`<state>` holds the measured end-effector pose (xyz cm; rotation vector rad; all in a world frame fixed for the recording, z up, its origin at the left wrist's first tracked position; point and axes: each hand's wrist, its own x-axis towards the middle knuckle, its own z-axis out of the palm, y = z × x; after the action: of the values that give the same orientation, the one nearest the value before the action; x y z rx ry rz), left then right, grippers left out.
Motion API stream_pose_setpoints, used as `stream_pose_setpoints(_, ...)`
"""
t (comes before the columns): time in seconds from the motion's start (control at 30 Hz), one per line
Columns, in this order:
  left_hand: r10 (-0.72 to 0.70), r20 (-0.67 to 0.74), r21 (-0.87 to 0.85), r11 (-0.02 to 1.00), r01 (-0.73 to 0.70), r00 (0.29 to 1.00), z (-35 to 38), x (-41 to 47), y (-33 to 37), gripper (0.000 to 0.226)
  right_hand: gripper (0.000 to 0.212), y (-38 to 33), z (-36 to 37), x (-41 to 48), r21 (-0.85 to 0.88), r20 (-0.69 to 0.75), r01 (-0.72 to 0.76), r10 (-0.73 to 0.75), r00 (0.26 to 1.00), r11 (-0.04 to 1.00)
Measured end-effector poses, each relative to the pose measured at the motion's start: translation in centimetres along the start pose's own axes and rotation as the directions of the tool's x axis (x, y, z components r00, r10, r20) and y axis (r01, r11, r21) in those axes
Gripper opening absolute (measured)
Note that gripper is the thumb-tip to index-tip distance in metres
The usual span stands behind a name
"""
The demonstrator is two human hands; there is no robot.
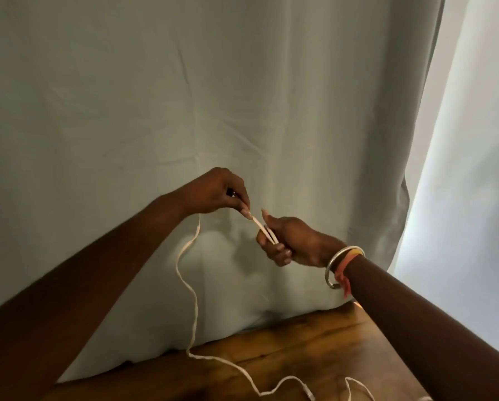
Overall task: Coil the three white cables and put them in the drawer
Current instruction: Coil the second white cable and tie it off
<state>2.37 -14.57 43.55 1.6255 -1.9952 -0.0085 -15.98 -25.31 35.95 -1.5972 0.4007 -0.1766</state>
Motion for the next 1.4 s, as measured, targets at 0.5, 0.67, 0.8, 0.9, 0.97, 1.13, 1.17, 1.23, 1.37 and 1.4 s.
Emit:
stream_pose_setpoints(0.5,-0.468,-0.291,-0.756,0.647,0.099,0.835,9.2,-0.4,2.3,0.03,0.028,-6.6,6.5,0.7,0.746,-0.349,0.625,-0.666,0.66,0.228)
stream_pose_setpoints(0.67,-0.338,-0.273,-0.605,0.789,0.112,0.901,9.5,-0.9,2.1,0.027,0.025,-6.6,3.7,3.0,0.177,-0.724,0.859,-0.528,0.445,0.481)
stream_pose_setpoints(0.8,-0.238,-0.245,-0.391,0.911,0.129,0.94,7.7,-1.2,0.7,0.019,0.032,-4.9,1.9,3.4,-0.47,-0.603,0.573,-0.718,0.347,0.671)
stream_pose_setpoints(0.9,-0.201,-0.165,-0.2,0.966,0.167,0.966,6.0,-1.3,-0.6,0.02,0.036,-4.4,1.0,3.5,-0.645,-0.487,0.334,-0.706,0.514,0.688)
stream_pose_setpoints(0.97,-0.163,-0.104,-0.038,0.986,0.16,0.981,4.6,-1.3,-1.1,0.017,0.04,-4.1,1.1,3.2,-0.672,-0.405,0.185,-0.565,0.719,0.717)
stream_pose_setpoints(1.13,-0.133,0.058,0.127,0.984,0.125,0.989,0.8,-0.8,-0.4,0.017,0.043,-2.8,3.0,2.5,-0.566,-0.287,-0.09,-0.093,0.954,0.82)
stream_pose_setpoints(1.17,-0.135,0.073,0.099,0.987,0.127,0.988,0.2,-0.8,-0.3,0.017,0.047,-2.4,3.2,2.4,-0.444,-0.25,-0.095,-0.021,0.968,0.891)
stream_pose_setpoints(1.23,-0.111,0.072,-0.009,0.994,0.112,0.991,-1.0,-0.9,-0.2,0.017,0.057,-1.6,3.0,1.9,-0.07,-0.057,-0.052,0.048,0.997,0.996)
stream_pose_setpoints(1.37,-0.081,-0.075,-0.236,0.97,0.061,0.994,-2.3,-1.4,-0.8,0.018,0.056,-1.4,3.3,0.9,0.453,0.347,0.004,-0.18,0.92,0.891)
stream_pose_setpoints(1.4,-0.111,-0.117,-0.284,0.956,0.074,0.987,-2.3,-1.6,-1.0,0.016,0.054,-1.7,3.7,0.7,0.524,0.392,0.019,-0.261,0.882,0.852)
